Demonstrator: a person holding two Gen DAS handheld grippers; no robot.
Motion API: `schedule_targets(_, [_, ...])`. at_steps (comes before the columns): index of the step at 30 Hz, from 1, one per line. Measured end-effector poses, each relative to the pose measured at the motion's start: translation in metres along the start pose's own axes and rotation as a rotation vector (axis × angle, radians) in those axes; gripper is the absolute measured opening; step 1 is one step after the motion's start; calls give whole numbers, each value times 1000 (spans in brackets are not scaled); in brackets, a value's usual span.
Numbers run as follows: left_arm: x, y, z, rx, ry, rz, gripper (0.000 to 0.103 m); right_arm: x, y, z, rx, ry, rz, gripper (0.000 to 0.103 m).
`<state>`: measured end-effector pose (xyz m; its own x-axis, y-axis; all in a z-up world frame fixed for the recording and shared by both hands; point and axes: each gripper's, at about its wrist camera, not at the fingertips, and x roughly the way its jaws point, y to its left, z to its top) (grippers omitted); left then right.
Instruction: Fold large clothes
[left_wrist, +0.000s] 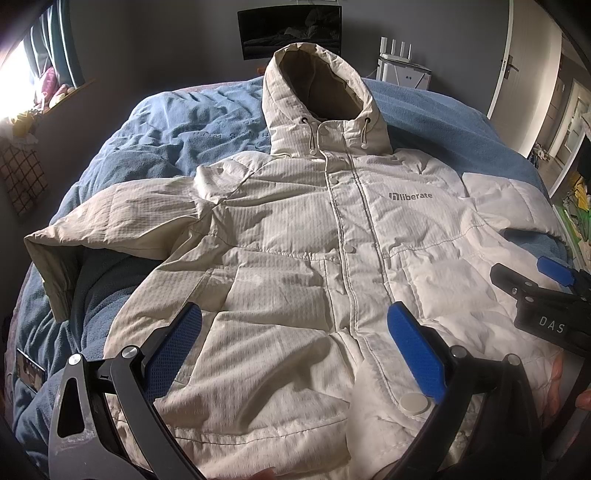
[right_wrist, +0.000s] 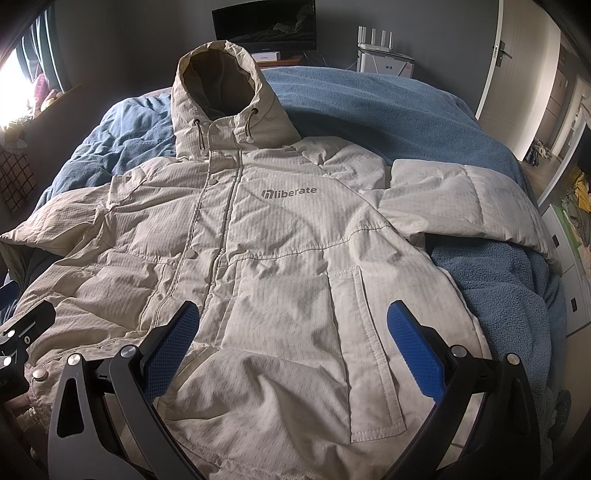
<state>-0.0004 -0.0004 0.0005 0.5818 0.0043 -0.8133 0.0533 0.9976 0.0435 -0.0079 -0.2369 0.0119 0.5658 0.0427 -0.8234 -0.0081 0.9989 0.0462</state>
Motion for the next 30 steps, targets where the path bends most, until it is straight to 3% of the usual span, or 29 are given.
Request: schedule_targets(30, [1,0,0,-1,2,-1,97,1,0,0,0,2,0,97])
